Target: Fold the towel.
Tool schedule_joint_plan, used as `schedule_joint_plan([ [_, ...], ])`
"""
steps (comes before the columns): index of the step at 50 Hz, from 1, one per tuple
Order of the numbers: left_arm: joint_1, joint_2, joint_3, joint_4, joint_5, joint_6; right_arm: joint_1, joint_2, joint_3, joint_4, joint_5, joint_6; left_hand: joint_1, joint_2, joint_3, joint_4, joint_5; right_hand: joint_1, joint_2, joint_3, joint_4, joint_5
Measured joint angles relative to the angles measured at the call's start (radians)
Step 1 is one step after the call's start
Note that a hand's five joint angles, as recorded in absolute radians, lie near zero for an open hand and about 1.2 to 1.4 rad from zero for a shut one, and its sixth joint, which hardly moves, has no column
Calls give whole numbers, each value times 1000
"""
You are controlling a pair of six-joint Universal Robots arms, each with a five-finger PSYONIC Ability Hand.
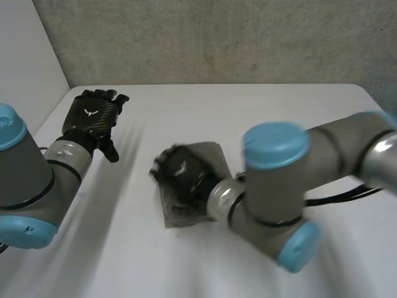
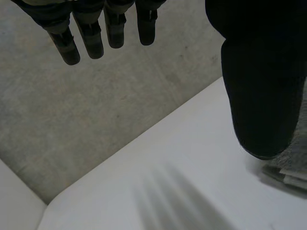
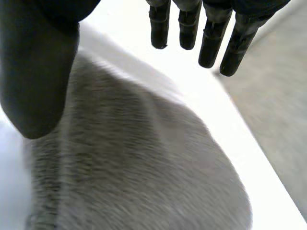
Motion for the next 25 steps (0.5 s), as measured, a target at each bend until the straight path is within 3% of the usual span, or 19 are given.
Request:
schedule_joint_plan([
  [5,-60,-37,47,-18,-2,-9,-107,-134,98,-66,-21,339,0,2,0,2,0,-14,-1,-4,0,0],
  [10,-124,-92,95,-39,-6,-41,-176,-183,150,-91,-39,550,1,7,0,3,0,-14,-1,-4,0,0],
  [16,-198,-216,163,-99,-8,-124,-211,-115,123,-51,-39,603,4,9,0,6,0,-14,-1,-4,0,0],
  [25,-240,-397,247,-199,-49,-211,-212,108,-41,94,0,495,4,11,0,7,0,-14,-1,-3,0,0],
])
